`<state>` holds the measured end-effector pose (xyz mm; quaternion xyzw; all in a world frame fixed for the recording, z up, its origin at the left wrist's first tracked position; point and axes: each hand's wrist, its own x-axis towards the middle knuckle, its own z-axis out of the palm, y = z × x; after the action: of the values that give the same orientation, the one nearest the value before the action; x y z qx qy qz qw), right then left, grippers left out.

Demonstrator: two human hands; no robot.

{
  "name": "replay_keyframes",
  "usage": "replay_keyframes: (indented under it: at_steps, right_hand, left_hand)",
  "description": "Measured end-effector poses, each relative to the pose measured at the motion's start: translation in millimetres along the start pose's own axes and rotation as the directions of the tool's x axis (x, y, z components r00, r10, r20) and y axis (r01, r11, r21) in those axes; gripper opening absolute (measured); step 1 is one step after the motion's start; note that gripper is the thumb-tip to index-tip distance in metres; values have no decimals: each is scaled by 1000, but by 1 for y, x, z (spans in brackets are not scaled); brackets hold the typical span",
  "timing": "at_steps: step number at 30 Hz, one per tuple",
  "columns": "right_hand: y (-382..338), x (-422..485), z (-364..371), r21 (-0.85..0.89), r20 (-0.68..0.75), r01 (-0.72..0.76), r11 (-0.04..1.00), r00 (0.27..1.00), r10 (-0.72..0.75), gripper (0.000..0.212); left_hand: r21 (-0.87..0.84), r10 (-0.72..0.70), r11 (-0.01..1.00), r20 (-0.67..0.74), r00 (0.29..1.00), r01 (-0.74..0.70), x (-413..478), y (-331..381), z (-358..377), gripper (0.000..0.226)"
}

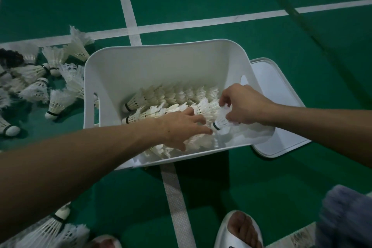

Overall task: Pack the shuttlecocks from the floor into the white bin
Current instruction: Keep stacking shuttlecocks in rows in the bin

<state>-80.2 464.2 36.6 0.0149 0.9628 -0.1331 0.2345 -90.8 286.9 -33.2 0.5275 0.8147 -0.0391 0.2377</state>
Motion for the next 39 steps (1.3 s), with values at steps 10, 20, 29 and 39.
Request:
replay_keyframes:
  at_steps: [10, 20, 29, 39]
  right_hand:
    - [3, 11, 21, 281, 129, -207, 937, 976, 177, 33]
    - [1, 11, 45, 512, 342, -482, 711, 874, 346, 37]
    - [-3, 16, 46, 502, 383, -494, 710, 863, 329, 39]
    - [1, 22, 46, 492, 379, -449, 746, 882, 281, 41]
  left_hand:
    - [8, -11, 1000, -84, 996, 12, -2, -6, 5, 81]
    - [16, -36, 999, -110, 993, 38, -7, -6, 4, 83]
    - [-258, -280, 918, 114, 953, 301, -67, -38, -7, 43]
    - [-105, -246, 955, 236, 940, 277, -70, -33, 8, 81]
